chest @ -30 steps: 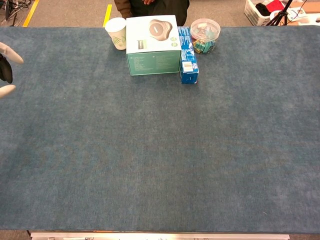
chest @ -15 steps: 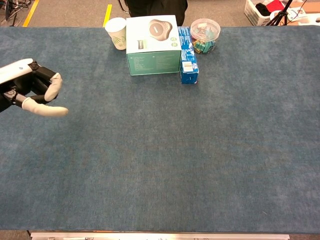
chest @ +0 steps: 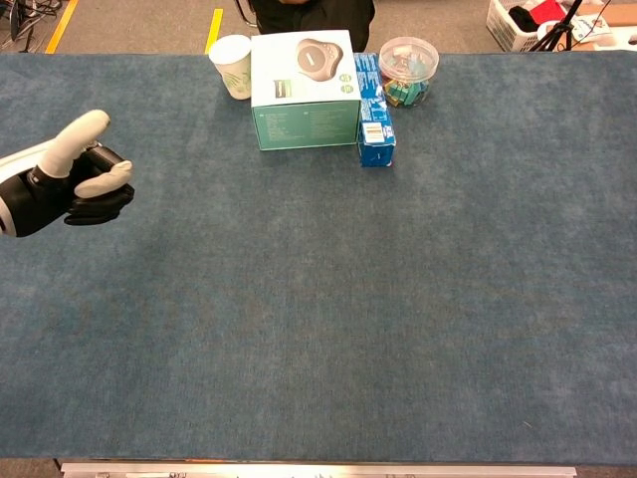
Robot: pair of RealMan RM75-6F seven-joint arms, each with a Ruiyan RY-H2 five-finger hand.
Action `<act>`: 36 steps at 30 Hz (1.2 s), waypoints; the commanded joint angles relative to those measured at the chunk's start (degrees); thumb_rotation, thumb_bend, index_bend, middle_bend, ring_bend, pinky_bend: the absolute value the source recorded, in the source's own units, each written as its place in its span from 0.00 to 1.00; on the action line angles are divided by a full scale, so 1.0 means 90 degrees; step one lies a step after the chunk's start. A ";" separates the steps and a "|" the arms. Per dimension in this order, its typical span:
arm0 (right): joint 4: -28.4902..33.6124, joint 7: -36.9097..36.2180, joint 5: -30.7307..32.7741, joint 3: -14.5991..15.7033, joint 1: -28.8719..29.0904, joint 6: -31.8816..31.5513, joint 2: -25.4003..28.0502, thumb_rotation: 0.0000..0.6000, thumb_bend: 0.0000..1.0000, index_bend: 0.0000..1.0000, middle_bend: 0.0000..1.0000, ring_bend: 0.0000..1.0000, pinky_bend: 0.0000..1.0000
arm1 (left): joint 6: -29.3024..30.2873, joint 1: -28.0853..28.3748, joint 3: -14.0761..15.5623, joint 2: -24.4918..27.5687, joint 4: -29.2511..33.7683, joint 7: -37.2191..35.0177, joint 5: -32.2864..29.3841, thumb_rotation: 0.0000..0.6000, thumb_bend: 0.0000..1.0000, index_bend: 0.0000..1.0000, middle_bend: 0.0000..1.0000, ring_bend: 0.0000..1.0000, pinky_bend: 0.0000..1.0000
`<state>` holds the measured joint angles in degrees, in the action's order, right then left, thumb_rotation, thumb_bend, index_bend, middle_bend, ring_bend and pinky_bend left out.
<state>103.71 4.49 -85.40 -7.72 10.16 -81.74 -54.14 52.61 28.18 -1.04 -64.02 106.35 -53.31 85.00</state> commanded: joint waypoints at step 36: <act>0.0003 -0.0025 0.0075 0.0049 -0.0049 -0.0096 -0.0002 1.00 0.00 0.41 0.45 0.32 0.44 | 0.0716 0.0675 0.0929 0.0156 -0.0519 -0.3622 0.2494 0.03 0.00 1.00 1.00 1.00 1.00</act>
<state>103.74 4.27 -84.72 -7.28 9.73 -82.59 -54.15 58.66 33.73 6.89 -62.56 102.09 -85.37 107.07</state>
